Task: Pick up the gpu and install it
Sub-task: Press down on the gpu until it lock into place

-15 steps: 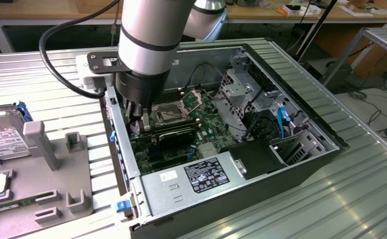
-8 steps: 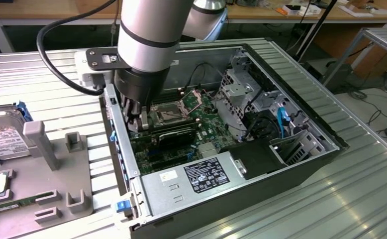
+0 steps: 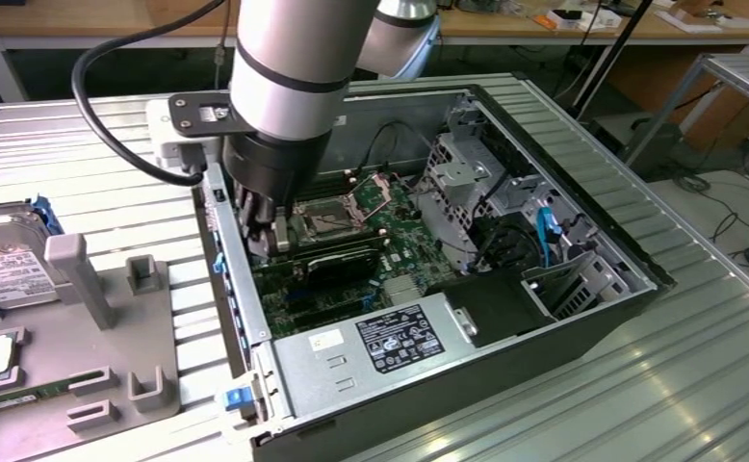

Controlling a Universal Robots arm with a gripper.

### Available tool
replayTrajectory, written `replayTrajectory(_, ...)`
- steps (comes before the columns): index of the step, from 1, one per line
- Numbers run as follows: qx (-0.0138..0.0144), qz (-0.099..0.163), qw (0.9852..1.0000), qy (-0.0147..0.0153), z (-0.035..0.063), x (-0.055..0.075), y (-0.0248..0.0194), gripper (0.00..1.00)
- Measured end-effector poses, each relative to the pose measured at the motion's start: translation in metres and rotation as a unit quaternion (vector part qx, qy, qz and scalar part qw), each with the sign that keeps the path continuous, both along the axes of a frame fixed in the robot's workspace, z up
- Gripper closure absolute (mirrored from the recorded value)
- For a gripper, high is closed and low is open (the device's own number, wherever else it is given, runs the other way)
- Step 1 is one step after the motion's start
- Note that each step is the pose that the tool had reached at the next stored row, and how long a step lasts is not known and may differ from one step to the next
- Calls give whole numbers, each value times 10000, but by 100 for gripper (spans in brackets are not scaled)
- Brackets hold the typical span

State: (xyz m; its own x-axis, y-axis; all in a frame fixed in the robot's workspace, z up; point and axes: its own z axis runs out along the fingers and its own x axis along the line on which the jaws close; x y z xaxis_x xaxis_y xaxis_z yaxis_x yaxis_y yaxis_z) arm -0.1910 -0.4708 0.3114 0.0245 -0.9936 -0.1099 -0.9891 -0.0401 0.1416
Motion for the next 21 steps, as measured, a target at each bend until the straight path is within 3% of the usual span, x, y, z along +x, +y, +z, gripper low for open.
replayTrajectory(4,1,-5,10000,1,-1,0,-27,89)
replayTrajectory(8,-1,-5,10000,-50,-13,-42,-44,89)
replayTrajectory(13,0,-4,10000,-79,-19,-98,-47,89)
replayTrajectory(15,-3,-5,9999,-117,-29,-100,-49,89)
replayTrajectory(17,-2,-5,9998,-206,-55,-101,-56,89)
replayTrajectory(21,-1,-6,9996,-295,-83,-106,-63,89)
